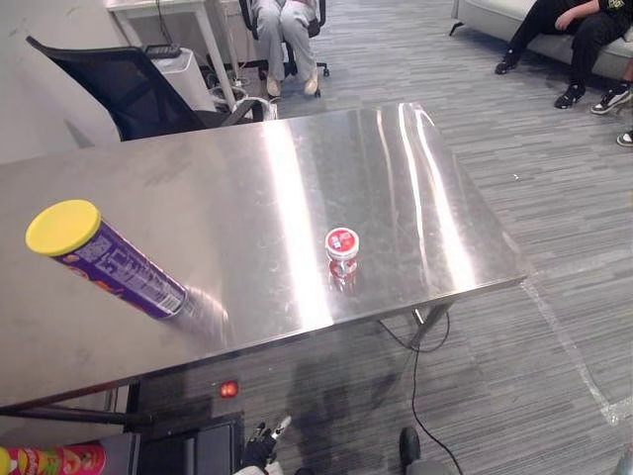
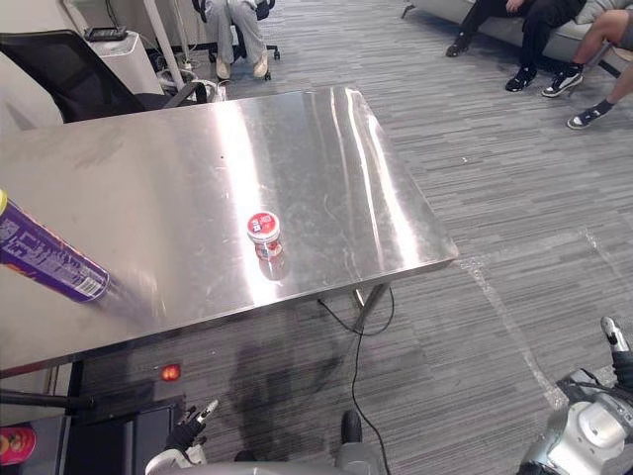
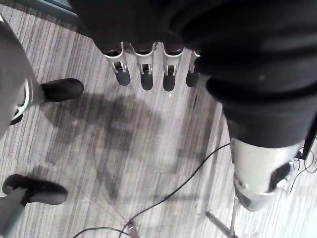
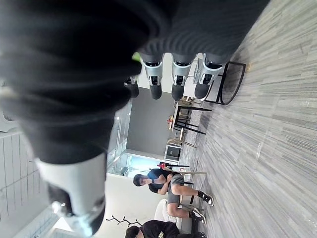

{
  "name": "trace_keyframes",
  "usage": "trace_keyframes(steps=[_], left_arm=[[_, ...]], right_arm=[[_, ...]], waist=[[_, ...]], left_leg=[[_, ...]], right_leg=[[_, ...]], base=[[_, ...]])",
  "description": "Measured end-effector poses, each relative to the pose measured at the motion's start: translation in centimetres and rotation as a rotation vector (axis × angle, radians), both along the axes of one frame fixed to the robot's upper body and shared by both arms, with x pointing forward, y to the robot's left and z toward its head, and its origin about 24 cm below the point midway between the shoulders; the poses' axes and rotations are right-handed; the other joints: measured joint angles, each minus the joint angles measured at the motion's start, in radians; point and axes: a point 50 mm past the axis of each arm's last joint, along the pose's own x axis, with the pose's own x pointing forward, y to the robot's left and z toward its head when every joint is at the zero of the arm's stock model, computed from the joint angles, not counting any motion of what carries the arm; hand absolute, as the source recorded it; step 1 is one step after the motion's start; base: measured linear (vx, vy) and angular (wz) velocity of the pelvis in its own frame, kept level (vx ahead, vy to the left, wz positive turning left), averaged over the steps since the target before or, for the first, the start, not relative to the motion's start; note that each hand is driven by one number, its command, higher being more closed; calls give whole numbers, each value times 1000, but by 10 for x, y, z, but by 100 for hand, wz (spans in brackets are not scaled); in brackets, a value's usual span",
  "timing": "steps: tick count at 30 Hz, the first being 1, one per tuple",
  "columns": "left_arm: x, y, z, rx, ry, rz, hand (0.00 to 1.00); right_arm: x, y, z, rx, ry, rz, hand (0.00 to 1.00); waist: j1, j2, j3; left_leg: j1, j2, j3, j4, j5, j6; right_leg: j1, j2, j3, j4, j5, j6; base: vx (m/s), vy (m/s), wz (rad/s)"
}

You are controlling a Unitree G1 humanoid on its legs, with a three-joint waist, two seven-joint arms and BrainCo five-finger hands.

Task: Put the gum and the chips on the shelf.

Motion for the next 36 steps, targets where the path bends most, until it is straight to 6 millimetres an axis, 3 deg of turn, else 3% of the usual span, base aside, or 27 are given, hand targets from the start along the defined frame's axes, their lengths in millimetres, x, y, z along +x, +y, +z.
trace_keyframes(steps=[4, 9, 12, 20, 25, 31, 36], left_arm=[[-1, -9, -1, -6, 3, -40, 0], [4, -19, 0, -2, -3, -142, 0], [5, -18, 1, 7, -6, -158, 0], [6, -11, 2, 36, -5, -216, 0], [6, -13, 1, 36, -2, -244, 0], [11, -11, 3, 55, -7, -280, 0], [10, -4, 3, 72, -1, -280, 0]], right_arm=[[2, 11, 23, -125, -7, 60, 0], [33, 57, 66, -357, -50, 409, 0], [42, 75, 75, -419, -55, 561, 0], [65, 114, 78, -433, -93, 909, 0], [81, 141, 72, -402, -108, 1069, 0], [103, 169, 57, -324, -102, 1212, 0], [114, 178, 46, -280, -66, 1263, 0]], waist=[[-1, 20, -12], [-1, 24, -15], [0, 22, -14], [2, -2, -17], [4, -1, -17], [45, 2, -14], [56, 5, -8]], left_leg=[[-1, 0, -3, 0, 1, -1], [-9, -2, -11, 0, 4, 1], [-21, -7, -27, 0, 9, 6], [-21, -8, -57, 1, 10, 8], [-42, -15, -96, 0, 20, 19], [-52, -24, -146, 0, 36, 25], [-59, -33, -176, -1, 42, 31]], right_leg=[[-1, 0, 0, 0, 0, 1], [-7, -1, -4, 0, 2, 3], [-12, -3, -17, 0, 4, 5], [6, -10, -47, 0, 4, 5], [8, -20, -85, -1, 4, 6], [29, -29, -136, -7, 4, 6], [43, -36, -166, -18, 3, 6]], base=[[-63, -51, -1], [-59, -51, 3], [-31, -41, 13], [-25, -31, 11], [-44, -31, 23], [-53, -32, 22], [-52, -16, 20]])
